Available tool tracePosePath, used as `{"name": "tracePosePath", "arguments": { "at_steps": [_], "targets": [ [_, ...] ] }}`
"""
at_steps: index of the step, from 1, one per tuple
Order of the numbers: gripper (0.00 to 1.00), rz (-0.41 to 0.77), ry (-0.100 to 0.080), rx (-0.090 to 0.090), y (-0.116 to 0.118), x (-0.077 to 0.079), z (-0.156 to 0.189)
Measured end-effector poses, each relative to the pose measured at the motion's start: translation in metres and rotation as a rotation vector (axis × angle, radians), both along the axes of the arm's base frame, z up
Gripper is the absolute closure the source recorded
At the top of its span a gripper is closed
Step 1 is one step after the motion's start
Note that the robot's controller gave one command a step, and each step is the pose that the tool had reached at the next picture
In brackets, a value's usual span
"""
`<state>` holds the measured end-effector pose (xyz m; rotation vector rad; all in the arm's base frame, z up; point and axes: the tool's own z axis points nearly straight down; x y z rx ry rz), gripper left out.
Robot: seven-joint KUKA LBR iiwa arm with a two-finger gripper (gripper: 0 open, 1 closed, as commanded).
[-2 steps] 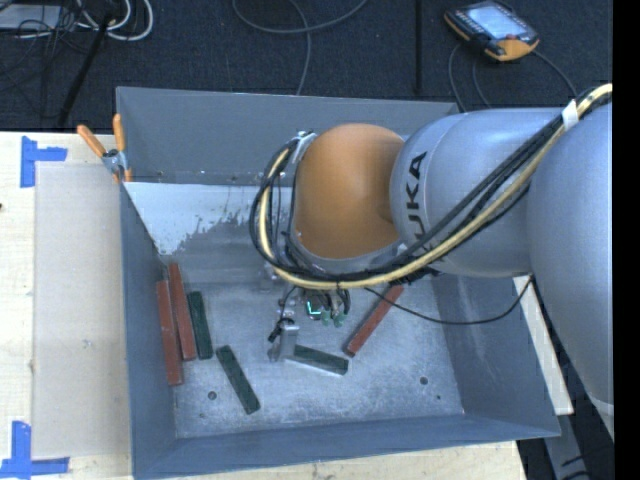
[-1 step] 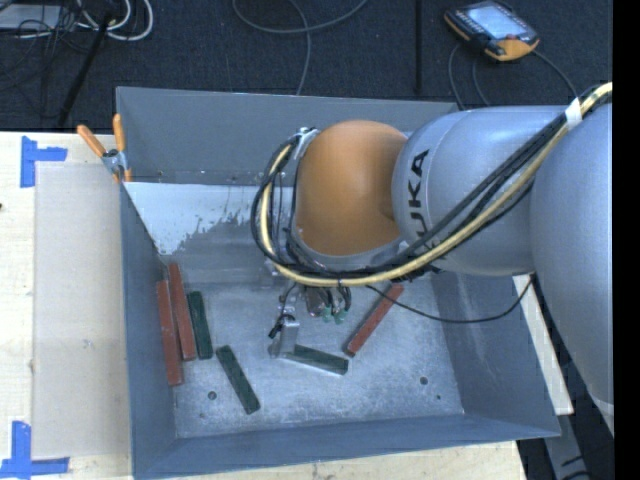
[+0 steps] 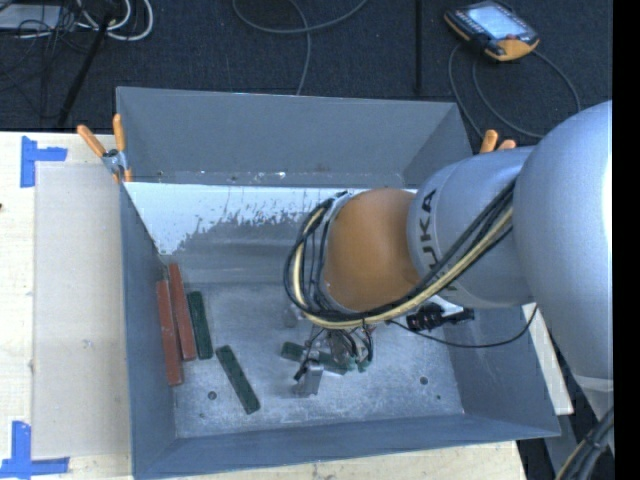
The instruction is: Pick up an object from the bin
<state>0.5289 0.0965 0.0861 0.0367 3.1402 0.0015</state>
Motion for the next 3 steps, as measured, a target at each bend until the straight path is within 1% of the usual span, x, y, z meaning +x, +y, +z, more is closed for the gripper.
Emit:
{"name": "tracePosePath", "arguments": {
  "at_steps": [1, 2, 3],
  "targets": [
    [0.00, -0.024, 0.007, -0.001, -0.015, -0.006, -0.026],
    [0.00, -0.102, 0.000, 0.000, -0.035, -0.002, 0.015],
    [0.00, -0.026, 0.002, -0.002, -0.016, -0.006, -0.025]
  ]
}}
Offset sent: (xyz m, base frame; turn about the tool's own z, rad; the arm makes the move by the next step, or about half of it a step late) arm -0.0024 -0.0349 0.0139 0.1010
